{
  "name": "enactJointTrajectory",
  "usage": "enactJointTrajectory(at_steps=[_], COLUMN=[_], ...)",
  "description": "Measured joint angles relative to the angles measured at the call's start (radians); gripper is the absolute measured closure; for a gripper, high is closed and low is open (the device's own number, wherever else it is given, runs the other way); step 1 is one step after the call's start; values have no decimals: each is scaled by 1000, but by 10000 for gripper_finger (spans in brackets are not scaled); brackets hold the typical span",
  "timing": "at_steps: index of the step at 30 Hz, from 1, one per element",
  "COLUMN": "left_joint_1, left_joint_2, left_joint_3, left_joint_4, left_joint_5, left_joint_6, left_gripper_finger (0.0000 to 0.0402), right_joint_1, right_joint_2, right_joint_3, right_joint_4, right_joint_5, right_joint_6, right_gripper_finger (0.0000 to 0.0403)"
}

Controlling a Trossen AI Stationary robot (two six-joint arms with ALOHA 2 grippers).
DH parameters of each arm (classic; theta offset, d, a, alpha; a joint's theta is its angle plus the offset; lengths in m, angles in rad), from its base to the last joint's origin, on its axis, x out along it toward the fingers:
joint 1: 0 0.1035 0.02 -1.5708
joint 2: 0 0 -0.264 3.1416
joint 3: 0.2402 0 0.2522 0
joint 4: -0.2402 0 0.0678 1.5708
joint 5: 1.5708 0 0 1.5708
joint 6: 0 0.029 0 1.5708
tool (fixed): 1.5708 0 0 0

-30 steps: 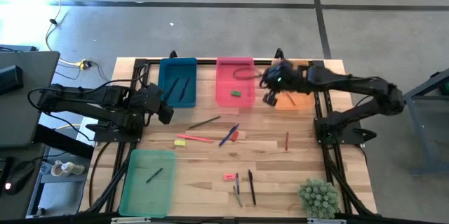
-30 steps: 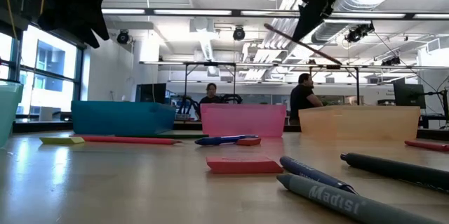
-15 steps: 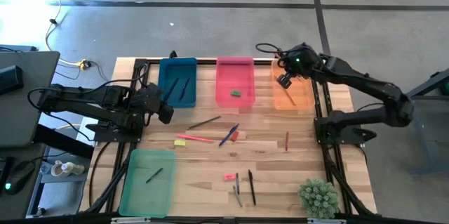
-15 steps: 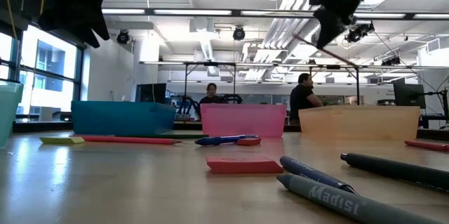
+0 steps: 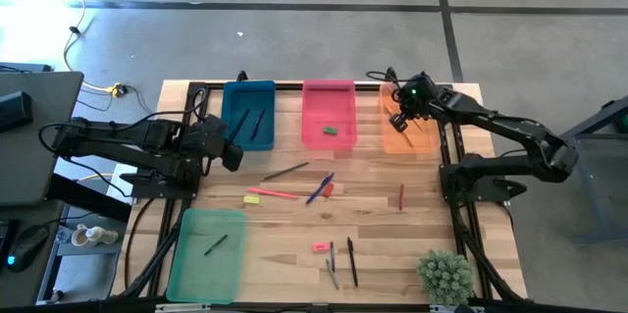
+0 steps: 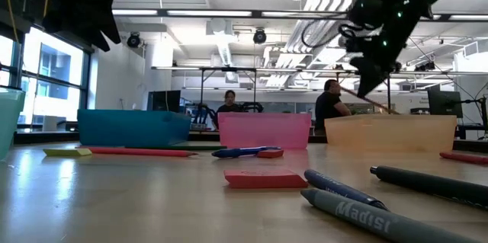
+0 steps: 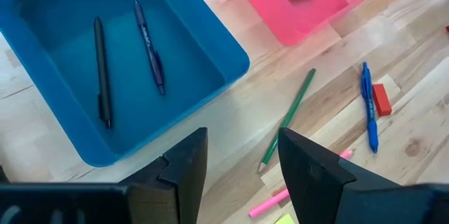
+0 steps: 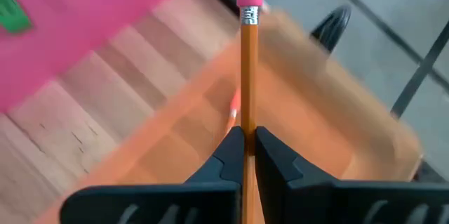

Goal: Sort crayons/erasers/pens/pencils in bins
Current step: Put the orange pencil into the orange bin

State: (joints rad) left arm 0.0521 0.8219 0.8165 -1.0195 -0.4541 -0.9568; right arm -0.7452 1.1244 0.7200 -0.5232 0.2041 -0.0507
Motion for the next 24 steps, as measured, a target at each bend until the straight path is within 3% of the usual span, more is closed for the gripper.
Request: enactJointTrajectory(at_steps=[7, 13, 24], left_joint_1=[0, 0, 0], left_joint_2=[0, 13, 196], left_joint_3=[0, 1, 1], left_joint_4=[28, 138, 322], left_joint_5=[-3, -2, 60], left_joint_6=[6, 98, 210], left_gripper_finger=[241, 241, 241], right_joint_1=[-56, -93, -133], right_joint_2=[0, 12, 77], right_joint_3=[-83, -116, -116], right_joint_4=[34, 48, 39], right_joint_5=[-4, -19, -47], right_joint_6=[52, 63, 100], right_gripper_finger=[400, 400, 395])
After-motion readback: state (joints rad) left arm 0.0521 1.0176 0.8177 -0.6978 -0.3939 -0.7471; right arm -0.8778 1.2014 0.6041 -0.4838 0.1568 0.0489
